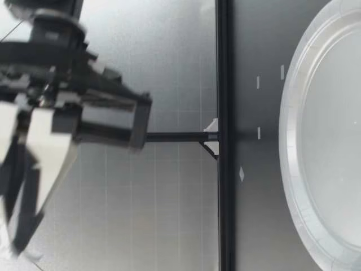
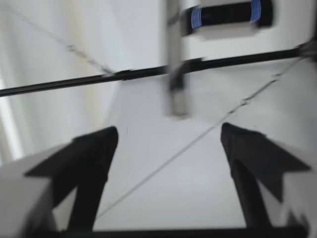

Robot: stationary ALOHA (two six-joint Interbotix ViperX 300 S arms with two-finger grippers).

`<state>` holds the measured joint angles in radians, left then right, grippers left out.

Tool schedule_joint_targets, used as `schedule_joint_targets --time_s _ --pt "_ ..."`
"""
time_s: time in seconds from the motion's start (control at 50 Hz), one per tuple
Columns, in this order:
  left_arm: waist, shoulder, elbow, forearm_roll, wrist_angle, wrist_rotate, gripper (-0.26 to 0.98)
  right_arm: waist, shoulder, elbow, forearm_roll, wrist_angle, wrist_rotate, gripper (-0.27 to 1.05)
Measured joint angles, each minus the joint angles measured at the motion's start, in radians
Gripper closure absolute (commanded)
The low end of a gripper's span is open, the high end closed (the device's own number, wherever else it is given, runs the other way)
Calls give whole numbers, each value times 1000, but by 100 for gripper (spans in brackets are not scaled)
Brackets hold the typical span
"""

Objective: Pick up the fork and place it on the plate.

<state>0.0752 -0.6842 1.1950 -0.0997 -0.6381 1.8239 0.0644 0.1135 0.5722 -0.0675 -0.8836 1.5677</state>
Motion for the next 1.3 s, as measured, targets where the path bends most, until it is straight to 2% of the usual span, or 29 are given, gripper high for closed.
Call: schedule_joint_targets --time_s 0.22,0.78,0.86,1.06,1.3 --pt "0 -11 0 0 98 -147 -4 -2 5 -41 -48 118 3 70" --pt "0 -28 0 0 100 -158 -3 -5 52 -49 -44 124 11 70" --pt "0 -28 2 0 106 -156 0 -5 58 -52 -40 127 11 70" --pt "0 -28 9 0 126 -156 19 -8 81 -74 -35 127 21 70" --pt "0 -28 9 0 158 -156 29 -12 83 -77 -35 130 29 70"
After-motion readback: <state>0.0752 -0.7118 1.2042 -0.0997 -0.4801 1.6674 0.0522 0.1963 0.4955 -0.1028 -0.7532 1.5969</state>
